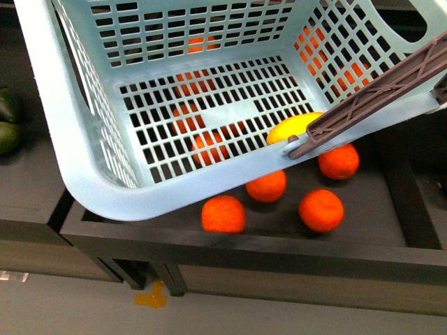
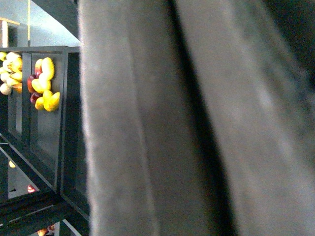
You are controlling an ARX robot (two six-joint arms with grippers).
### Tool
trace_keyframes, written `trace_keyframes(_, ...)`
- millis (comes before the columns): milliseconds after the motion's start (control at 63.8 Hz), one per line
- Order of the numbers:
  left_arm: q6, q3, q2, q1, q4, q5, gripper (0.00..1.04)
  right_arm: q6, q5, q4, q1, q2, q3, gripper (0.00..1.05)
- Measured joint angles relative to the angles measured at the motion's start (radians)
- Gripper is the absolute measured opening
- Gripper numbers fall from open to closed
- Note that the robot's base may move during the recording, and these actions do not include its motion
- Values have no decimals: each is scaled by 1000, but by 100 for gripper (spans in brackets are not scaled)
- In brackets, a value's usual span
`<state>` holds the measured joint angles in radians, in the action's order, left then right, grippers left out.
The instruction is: Pick mango and avocado into basket
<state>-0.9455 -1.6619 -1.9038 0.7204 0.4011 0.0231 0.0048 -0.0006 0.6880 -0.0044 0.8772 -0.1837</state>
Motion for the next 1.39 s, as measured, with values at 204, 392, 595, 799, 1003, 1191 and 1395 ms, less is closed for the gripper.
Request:
trace_keyframes(204,1,0,0,-1,0,0,28,0,0,0,0,-1,1,96)
trace_keyframes(392,-1,0,0,0,0,3,28,0,0,-1,0,1,2,96)
trace_keyframes(595,-1,0,0,-1,0,2,28,0,2,-1,0,2,2,96)
trace_keyframes(799,0,0,0,-1,0,1,28,0,0,-1,0,1,2,96)
trace_keyframes(1003,2,0,0,0,0,4,28,0,2,-1,2,0,2,96)
trace_keyframes(1191,0,0,0,-1,0,0,28,0,0,-1,2,1,2,96)
trace_keyframes(1395,0,0,0,-1,0,0,28,0,0,-1,2,0,2,96)
